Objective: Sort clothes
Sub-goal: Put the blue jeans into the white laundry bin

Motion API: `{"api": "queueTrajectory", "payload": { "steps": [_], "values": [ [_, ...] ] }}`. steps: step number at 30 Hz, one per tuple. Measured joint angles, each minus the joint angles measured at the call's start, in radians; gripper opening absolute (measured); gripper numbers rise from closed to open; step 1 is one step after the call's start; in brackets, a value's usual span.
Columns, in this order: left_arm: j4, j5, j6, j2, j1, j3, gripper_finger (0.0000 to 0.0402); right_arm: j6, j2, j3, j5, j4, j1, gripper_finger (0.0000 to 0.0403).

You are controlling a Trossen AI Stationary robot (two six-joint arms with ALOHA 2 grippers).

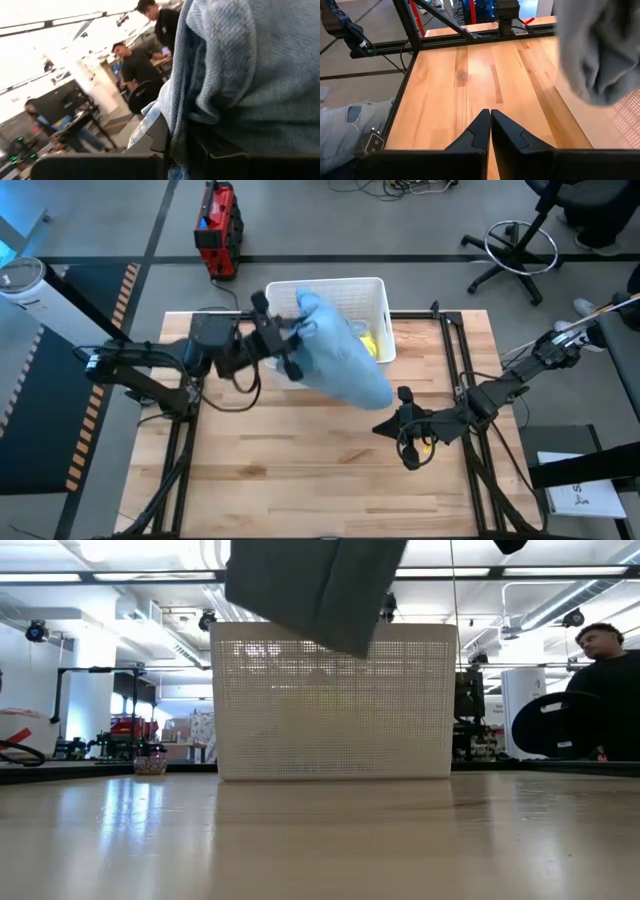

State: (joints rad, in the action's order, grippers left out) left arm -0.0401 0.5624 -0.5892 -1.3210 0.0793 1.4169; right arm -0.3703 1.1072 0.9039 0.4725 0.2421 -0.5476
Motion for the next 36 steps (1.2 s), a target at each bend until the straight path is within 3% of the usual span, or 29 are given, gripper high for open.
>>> {"api": "queueTrajectory", "payload": {
  "steps": [7,21,36],
  "values": [
    [0.234,-0.002,0.004,-0.076,-0.126,0.213,0.0018,0.004,0.001,0.0,0.0,0.015,0.0,0.0],
    [0.438,-0.057,-0.013,-0.223,-0.414,0.454,0.0018,0.016,0.003,0.0,0.0,0.018,0.0,0.0],
    [0.571,-0.056,-0.067,-0.317,-0.452,0.662,0.0017,0.023,0.003,-0.001,0.0,0.046,0.0,0.0]
  ]
}}
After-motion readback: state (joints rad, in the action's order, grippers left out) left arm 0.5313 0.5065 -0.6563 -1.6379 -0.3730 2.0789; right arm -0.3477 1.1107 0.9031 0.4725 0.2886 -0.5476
